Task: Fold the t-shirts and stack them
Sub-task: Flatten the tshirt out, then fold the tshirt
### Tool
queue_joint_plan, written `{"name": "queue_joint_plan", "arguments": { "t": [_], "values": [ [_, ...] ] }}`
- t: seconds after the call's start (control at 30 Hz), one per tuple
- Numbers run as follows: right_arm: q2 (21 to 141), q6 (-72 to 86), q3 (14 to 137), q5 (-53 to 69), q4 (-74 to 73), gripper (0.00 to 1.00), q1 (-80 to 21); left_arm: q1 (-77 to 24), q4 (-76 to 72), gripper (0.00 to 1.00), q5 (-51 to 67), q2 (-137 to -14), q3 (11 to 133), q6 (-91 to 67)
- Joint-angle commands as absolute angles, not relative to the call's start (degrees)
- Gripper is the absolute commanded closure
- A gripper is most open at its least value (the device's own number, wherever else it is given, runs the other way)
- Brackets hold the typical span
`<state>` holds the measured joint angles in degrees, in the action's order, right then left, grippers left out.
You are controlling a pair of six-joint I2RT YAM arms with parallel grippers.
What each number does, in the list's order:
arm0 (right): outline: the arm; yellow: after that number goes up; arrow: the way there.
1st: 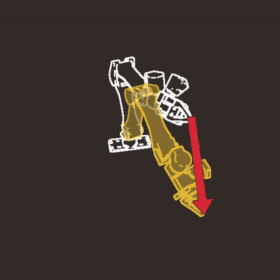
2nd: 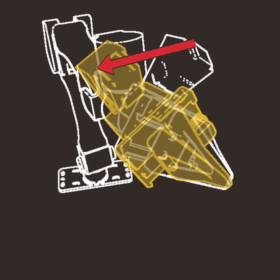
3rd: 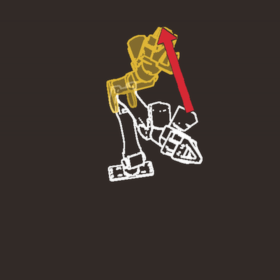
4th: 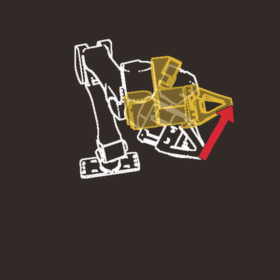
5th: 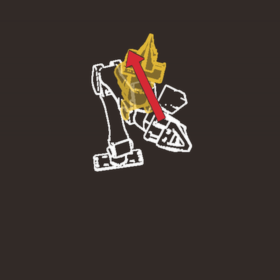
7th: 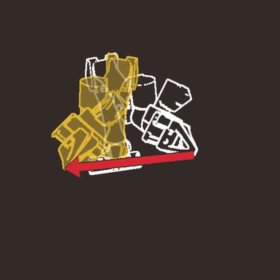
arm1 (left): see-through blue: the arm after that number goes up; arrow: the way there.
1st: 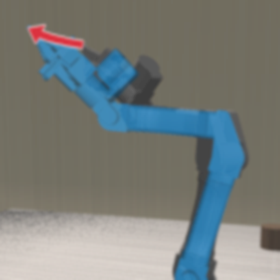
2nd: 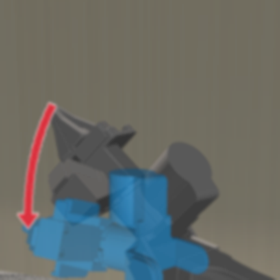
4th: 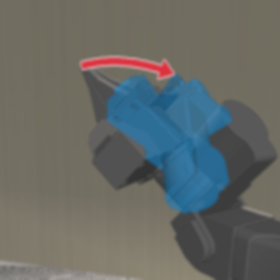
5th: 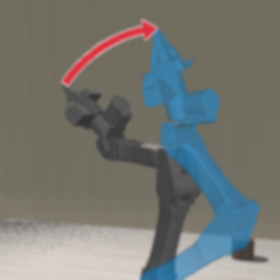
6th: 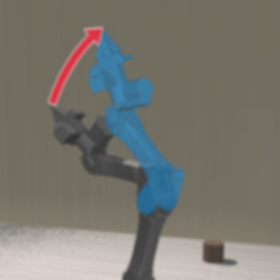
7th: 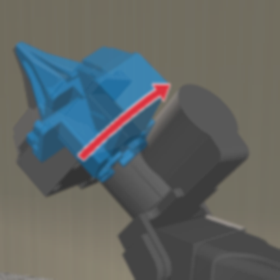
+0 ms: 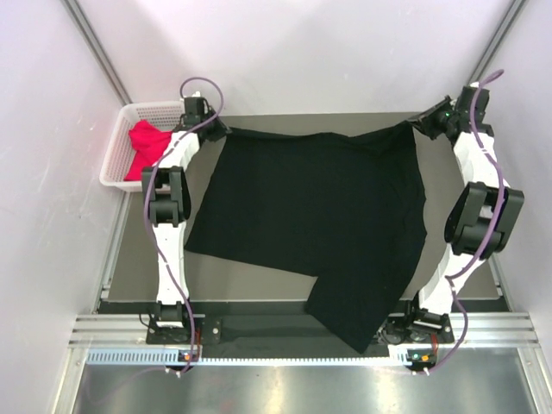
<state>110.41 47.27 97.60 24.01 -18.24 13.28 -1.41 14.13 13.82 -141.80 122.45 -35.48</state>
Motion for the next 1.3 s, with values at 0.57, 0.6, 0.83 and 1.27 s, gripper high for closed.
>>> {"name": "queue_joint_plan", "arguments": {
  "t": [0.57,0.6,0.83,1.27],
  "values": [
    [93.1,52.3,82.0,26.5,-33.2,1.00,18.0,4.0,30.1,1.00,17.7,-129.4,116.4,-25.7],
    [92.6,52.1,82.2,26.0,-33.5,1.00,18.3,3.6,29.7,1.00,18.1,-129.4,115.8,-26.2],
    [89.4,47.5,84.9,20.1,-38.8,1.00,19.0,2.3,30.1,1.00,20.1,-130.8,115.7,-27.1],
    [81.9,42.6,77.6,14.1,-46.9,1.00,19.0,1.1,36.5,1.00,12.3,-128.7,114.3,-26.5]
  ]
}}
